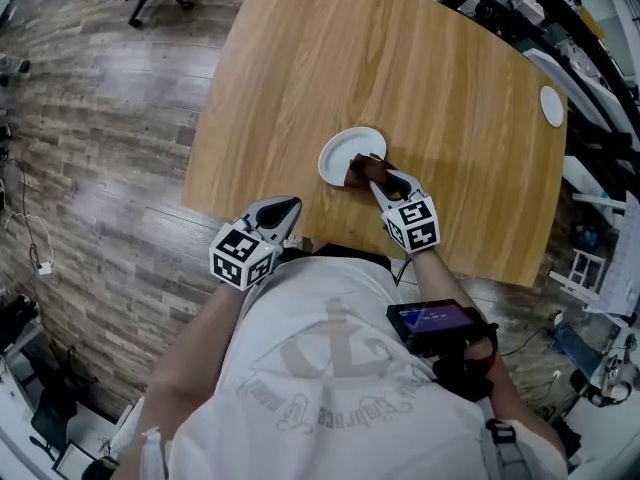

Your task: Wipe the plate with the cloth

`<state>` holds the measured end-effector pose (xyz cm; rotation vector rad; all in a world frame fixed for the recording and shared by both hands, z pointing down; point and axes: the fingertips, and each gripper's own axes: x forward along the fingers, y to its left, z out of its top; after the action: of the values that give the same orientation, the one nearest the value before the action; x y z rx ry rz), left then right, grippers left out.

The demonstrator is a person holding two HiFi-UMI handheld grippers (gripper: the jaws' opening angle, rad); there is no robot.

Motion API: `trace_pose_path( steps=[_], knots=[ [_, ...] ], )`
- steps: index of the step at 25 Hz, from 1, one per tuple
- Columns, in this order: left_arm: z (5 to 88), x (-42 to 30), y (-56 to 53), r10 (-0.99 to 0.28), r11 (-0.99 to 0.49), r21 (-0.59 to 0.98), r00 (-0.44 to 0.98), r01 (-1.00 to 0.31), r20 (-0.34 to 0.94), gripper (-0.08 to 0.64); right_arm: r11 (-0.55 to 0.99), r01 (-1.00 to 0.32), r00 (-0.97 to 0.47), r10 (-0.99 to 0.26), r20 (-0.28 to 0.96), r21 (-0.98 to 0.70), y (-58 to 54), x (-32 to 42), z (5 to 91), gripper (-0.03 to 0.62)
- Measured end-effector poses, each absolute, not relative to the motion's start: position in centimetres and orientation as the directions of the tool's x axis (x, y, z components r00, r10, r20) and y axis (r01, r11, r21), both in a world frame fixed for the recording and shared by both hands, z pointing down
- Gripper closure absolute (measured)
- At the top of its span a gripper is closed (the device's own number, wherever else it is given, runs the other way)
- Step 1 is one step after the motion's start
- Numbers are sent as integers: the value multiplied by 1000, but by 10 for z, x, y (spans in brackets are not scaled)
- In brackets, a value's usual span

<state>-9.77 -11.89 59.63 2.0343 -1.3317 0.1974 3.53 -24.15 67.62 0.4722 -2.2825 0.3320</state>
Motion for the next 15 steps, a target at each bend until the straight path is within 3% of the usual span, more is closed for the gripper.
trace_pose_path(
  steps=[15],
  knots=[
    [600,-106,-110,-759,-186,459,424,-869,495,546,911,-411,-564,-272,780,20,-276,27,690,465]
  ],
)
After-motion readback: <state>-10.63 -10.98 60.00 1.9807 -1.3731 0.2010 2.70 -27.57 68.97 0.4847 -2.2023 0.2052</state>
